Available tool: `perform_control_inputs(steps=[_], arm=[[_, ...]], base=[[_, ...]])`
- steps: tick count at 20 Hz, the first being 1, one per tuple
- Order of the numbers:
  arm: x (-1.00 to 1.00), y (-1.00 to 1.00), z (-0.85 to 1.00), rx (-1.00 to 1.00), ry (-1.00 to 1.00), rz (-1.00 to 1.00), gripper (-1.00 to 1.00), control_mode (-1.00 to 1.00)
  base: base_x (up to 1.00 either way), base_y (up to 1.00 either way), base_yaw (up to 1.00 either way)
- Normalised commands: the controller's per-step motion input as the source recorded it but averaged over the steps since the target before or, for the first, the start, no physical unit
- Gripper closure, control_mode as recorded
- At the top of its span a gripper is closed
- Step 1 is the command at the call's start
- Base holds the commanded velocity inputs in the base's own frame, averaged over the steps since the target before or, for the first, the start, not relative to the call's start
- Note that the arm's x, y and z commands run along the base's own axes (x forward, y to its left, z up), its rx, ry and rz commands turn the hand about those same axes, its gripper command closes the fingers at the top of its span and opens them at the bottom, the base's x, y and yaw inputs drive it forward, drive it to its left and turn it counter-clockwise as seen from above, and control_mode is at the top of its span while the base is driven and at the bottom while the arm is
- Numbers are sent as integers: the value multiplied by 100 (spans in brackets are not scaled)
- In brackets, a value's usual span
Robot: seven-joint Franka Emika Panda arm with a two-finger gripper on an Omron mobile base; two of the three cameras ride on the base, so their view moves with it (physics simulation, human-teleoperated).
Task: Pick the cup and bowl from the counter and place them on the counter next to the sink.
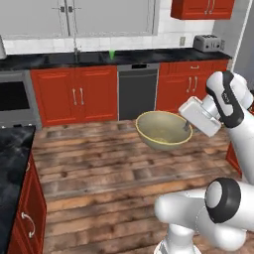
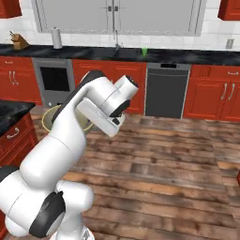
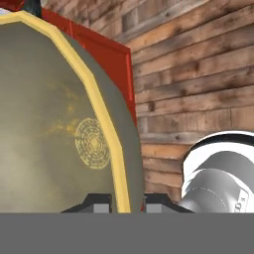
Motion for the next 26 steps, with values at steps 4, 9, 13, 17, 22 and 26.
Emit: perform_control_inputs(steps=[4,9,13,17,22,26], arm=[[0,0,0,0,0,0,100,100],[0,0,0,0,0,0,100,100],[0,0,0,0,0,0,100,100],[0,0,0,0,0,0,100,100],[0,0,0,0,0,0,100,100],[0,0,0,0,0,0,100,100]], base=[[95,20,-34],[100,21,-12],[100,26,-7],[100,38,-8],[100,47,-9],[100,78,-10]])
